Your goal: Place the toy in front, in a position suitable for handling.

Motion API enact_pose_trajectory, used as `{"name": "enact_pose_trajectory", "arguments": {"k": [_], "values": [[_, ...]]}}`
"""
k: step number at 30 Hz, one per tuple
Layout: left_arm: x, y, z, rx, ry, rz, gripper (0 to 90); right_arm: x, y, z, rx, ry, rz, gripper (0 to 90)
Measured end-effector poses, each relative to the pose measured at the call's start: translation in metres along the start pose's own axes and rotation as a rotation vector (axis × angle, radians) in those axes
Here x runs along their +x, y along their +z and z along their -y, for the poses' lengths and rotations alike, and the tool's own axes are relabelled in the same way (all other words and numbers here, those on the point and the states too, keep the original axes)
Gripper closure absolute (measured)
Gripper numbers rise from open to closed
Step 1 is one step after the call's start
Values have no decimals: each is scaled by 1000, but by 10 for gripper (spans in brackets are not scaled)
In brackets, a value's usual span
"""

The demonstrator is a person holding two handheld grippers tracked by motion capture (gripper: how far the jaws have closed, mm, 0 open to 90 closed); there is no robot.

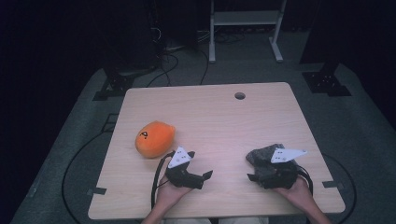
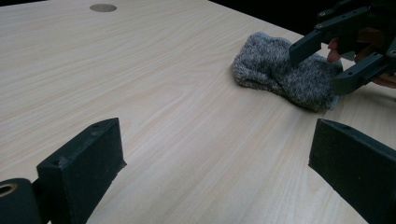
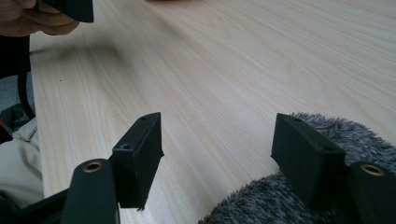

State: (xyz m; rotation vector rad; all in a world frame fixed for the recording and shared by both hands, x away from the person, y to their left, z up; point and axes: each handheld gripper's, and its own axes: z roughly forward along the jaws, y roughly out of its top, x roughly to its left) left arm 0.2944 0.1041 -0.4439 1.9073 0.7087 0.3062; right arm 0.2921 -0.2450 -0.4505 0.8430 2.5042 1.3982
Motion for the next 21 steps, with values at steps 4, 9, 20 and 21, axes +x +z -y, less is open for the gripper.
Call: {"name": "enact_pose_trajectory", "arguments": {"k": [4,9,20,21], "values": [[2,-2,-5,-5,18,-23,23,-2,1,0,2,9,-7,321],[12,-14,-15,-45,-2,-45,23,-2,3,0,8,14,-13,321],[46,-61,-31,-162,-31,-144,10,3,-5,-1,-18,1,10,323],[49,-65,-32,-174,-34,-152,10,3,-5,-1,-17,1,11,323]]}}
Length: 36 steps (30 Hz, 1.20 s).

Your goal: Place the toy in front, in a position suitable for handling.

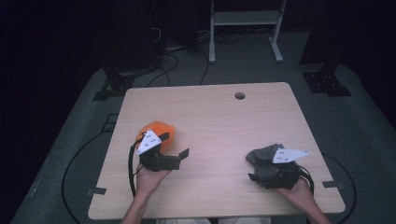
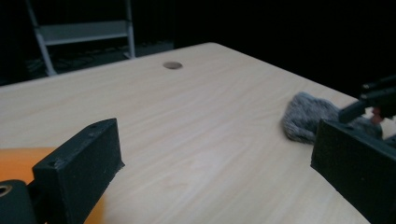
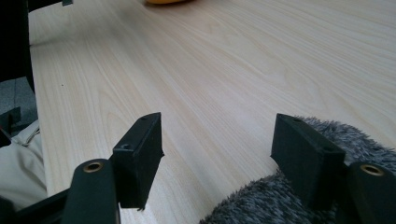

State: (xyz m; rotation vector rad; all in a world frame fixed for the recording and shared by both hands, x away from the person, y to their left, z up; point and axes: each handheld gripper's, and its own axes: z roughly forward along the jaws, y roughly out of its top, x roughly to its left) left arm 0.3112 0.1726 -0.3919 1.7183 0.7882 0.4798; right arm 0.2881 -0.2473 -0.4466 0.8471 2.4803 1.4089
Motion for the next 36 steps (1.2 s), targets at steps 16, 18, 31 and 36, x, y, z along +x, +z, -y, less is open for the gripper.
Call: {"name": "enact_pose_trajectory", "arguments": {"k": [16,18,31,36], "values": [[66,-40,11,-31,-53,-200,11,-1,2,1,8,2,-6,323],[73,-40,17,-30,-74,-211,11,-1,2,1,10,3,-6,323],[102,-18,42,101,-186,-257,42,-1,3,3,21,5,-6,324],[107,-16,48,132,-240,-223,89,0,0,2,9,2,0,330]]}}
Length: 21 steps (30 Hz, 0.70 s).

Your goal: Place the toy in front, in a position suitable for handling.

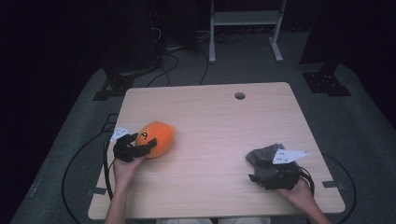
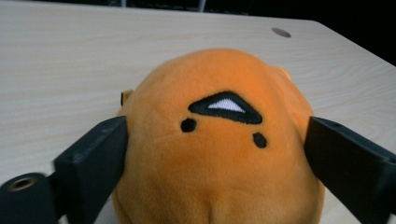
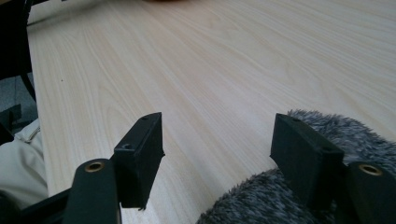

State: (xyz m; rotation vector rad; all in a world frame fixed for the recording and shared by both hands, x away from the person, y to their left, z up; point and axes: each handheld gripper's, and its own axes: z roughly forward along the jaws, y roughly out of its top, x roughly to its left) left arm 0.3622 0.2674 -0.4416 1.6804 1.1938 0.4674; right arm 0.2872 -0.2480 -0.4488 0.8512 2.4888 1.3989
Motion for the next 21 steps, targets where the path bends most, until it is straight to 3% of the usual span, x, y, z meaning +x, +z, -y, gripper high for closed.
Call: {"name": "enact_pose_trajectory", "arguments": {"k": [5,6,7,10,13,16,17,18,19,21], "values": [[-7,-3,1,15,67,-12,330,-5,-3,0,-6,5,32,352],[-7,-3,1,15,67,-12,364,-5,-3,0,-6,5,32,352],[-12,-4,-1,9,100,-17,393,-7,-5,0,-14,13,63,369],[-17,-5,-2,-10,118,-22,437,-11,-8,0,-18,30,98,383],[-25,-8,-5,-36,113,40,464,-24,-10,0,-19,68,158,392],[-32,-7,-7,-42,127,62,464,-34,-8,-1,-5,90,189,417],[-38,-7,-9,-52,130,95,464,-37,-7,-2,8,98,193,417],[-38,-7,-9,-52,130,95,464,-37,-7,-2,8,98,193,417],[-46,-6,-10,-58,140,130,464,-41,-3,-5,49,104,206,418],[-51,-5,-10,-57,151,141,464,-42,-2,-6,53,109,204,417]]}}
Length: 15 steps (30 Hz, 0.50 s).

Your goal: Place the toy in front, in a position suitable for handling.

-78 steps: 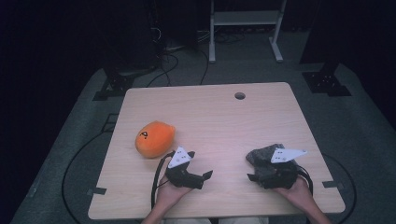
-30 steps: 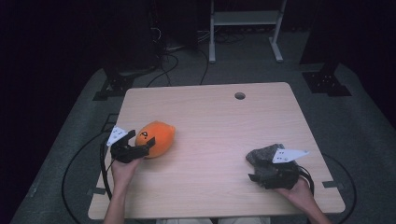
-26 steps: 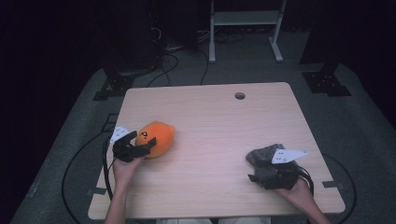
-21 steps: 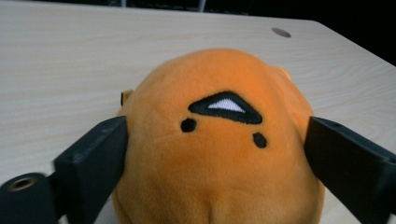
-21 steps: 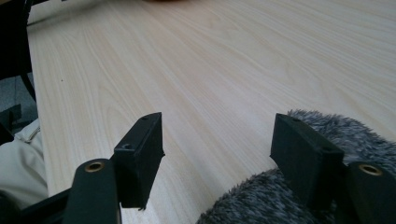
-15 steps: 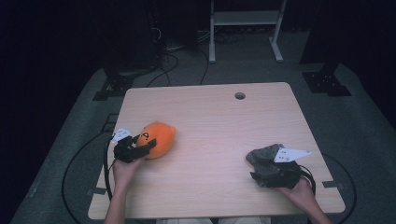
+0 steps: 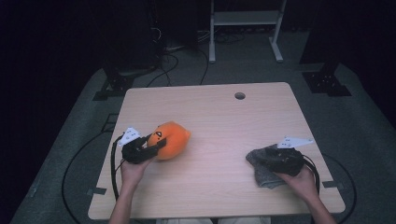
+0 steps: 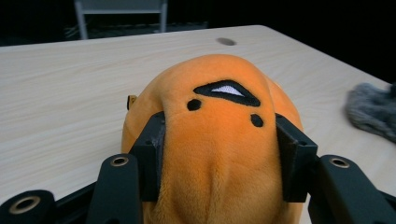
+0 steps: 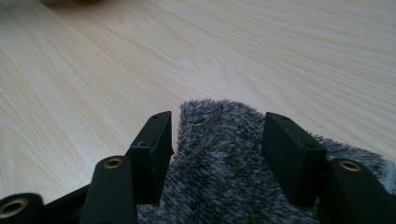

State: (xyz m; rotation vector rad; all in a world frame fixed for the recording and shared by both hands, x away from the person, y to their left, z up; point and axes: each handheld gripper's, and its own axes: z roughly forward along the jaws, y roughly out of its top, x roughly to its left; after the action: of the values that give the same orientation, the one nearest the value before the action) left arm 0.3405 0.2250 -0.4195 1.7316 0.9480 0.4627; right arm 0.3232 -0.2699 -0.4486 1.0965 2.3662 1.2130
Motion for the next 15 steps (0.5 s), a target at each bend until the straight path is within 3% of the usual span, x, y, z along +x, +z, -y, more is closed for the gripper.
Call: {"name": "enact_pose_trajectory", "arguments": {"k": [4,8,9,10,11,12,14,15], "values": [[-26,9,-5,16,63,69,461,0,10,0,59,2,-1,417],[-49,17,-5,25,98,127,459,1,19,2,127,-7,33,445],[-49,17,-5,25,98,127,458,1,19,2,127,-7,33,445],[-62,21,-5,36,125,157,457,2,24,3,161,-18,49,464],[-62,21,-5,36,125,157,456,3,26,4,165,-24,58,477],[-74,26,-5,40,145,183,455,4,26,4,167,-27,62,495],[-85,32,-4,42,150,215,454,5,26,5,174,-21,67,565],[-85,32,-4,42,150,215,454,5,26,5,174,-21,67,565]]}}
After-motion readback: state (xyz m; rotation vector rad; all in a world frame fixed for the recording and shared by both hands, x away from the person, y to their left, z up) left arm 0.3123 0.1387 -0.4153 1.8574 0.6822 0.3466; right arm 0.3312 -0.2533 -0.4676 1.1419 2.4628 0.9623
